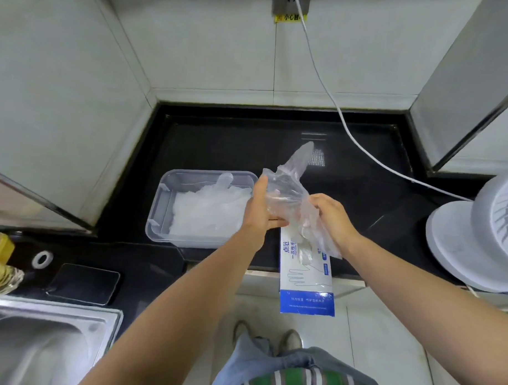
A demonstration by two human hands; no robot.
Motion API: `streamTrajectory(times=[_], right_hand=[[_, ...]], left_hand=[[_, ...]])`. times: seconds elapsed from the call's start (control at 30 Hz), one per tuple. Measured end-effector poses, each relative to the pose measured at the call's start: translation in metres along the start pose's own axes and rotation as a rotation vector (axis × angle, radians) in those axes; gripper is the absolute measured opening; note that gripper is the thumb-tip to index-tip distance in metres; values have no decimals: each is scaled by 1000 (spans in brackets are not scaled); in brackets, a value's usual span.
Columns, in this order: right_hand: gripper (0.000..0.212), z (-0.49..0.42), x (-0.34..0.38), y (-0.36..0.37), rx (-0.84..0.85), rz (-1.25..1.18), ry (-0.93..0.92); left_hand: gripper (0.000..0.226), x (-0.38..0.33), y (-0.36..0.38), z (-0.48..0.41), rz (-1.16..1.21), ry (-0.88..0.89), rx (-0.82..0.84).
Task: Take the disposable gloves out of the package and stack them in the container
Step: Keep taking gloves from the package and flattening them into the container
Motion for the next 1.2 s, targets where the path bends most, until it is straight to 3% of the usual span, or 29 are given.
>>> streamTrajectory(times=[0.2,0.3,0.4,0.5,0.57,0.67,0.8,0.87,0.93,1.0,1.1,1.2], right_hand=[[28,3,-3,21,83,57,-21],[30,7,-8,36,182,124,31],[53,1,-8,52,191,139,126],[67,-5,1,70,218,86,82],[65,-3,6,83,275,158,12],[44,-4,6,107,347,335,-41],[39,-18,7,123,131,369,-106],[25,-26,10,120,20,311,-117],[29,-36,12,112,-80,275,-127],[41,-40,16,112,-163,307,-227],[43,-28,35,130,-209,383,-564],[27,-12,46,169,24,585,-918]], left_hand=[[35,-4,-44,-12,-207,39,-4],[21,-4,-57,-15,-350,-1,-132],[25,-12,-73,-23,-456,168,-252],[17,-16,-91,-20,-673,270,-295],[15,-17,-100,-15,-760,364,-329],[20,-14,-112,-8,-784,386,-335],[20,-14,-137,-10,-897,460,-370],[26,-11,-156,-14,-963,432,-424],[30,-9,-172,-15,-1063,395,-498],[34,-5,-187,-19,-1140,344,-533],[33,-5,-193,-20,-1203,261,-531],[32,-6,-193,-23,-1240,265,-526]])
Point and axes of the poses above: each hand's wrist, its own z-axis away from the middle knuckle, its own y-axis out of the palm, x = y × z, the point moved 4 cm from there along -z, towards the middle knuckle, and after that the axes turned 15 degrees about -z, right-handed, at the moved point
